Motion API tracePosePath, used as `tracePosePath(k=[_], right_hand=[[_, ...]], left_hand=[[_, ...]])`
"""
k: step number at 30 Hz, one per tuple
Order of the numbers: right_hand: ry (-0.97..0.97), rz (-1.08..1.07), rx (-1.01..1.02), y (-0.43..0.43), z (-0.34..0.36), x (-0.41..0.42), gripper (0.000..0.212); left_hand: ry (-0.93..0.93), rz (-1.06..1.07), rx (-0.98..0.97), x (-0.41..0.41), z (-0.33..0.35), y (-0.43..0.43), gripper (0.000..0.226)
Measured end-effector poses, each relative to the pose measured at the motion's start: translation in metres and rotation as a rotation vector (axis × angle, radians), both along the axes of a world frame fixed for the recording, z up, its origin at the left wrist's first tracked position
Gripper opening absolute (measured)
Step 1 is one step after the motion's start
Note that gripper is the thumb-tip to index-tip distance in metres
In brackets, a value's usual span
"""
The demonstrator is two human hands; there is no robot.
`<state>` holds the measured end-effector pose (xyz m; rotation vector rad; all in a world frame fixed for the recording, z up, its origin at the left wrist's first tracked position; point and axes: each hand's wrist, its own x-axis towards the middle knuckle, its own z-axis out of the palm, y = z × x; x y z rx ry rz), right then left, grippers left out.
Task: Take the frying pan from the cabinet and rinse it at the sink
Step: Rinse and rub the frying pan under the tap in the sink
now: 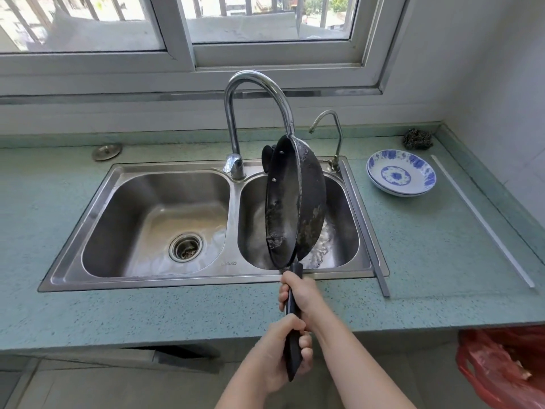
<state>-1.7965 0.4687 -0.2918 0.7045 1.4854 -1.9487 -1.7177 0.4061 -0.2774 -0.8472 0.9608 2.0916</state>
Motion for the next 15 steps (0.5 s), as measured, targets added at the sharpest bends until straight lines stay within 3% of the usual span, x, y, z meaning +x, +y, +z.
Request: tracePosePath(k=[2,6,15], right_hand=[[0.026,-0.001,0.051,0.001,0.000,0.000,0.033],[0.115,0.049,0.209,0.005,0.007,-0.005,0.029],[0.235,0.084,0.432,0.027,0.017,-0.003,0.029]], left_hand=[[0.030,-0.121,-0.205,-0.006,0.004,0.000,0.012],[0.225,-0.072,-0.490,-0.007,0.012,0.018,0.015],[0.174,0.033,-0.328,-0.009,0.015,0.042,0.014]])
